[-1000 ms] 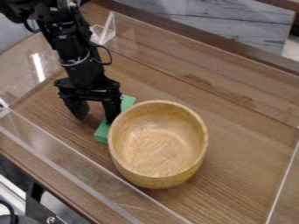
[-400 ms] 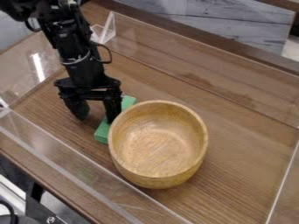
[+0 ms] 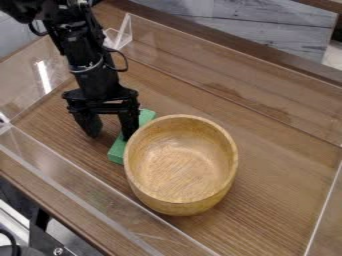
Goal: Put the green block in the brown bowl
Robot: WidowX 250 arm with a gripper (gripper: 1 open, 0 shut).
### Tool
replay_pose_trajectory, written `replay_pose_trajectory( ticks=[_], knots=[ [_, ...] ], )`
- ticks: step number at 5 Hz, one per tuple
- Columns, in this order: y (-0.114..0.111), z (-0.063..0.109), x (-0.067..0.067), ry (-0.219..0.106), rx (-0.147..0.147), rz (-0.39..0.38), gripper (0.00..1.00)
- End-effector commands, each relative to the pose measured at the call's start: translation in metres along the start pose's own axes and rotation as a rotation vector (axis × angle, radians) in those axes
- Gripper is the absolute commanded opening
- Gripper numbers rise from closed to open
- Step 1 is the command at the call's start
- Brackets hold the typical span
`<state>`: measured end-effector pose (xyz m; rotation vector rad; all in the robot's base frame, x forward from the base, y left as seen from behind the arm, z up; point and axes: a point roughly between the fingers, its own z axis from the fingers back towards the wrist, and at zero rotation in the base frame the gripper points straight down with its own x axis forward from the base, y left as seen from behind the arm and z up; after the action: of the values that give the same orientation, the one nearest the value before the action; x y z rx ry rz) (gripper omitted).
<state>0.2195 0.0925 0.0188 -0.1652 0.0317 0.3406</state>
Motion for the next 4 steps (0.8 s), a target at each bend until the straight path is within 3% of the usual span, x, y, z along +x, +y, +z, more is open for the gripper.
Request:
replay_pose_trajectory(
  ticks=[1, 2, 4],
  knots=[
    [0.0011, -0.0138, -0.0034, 0.050, -0.006, 0.058, 1.00],
    [0.0002, -0.0133, -0.0030, 0.056, -0.010, 0.064, 0.00],
    [-0.0027, -0.0072, -0.0101, 0.095, 0.005, 0.059, 0.00]
  ],
)
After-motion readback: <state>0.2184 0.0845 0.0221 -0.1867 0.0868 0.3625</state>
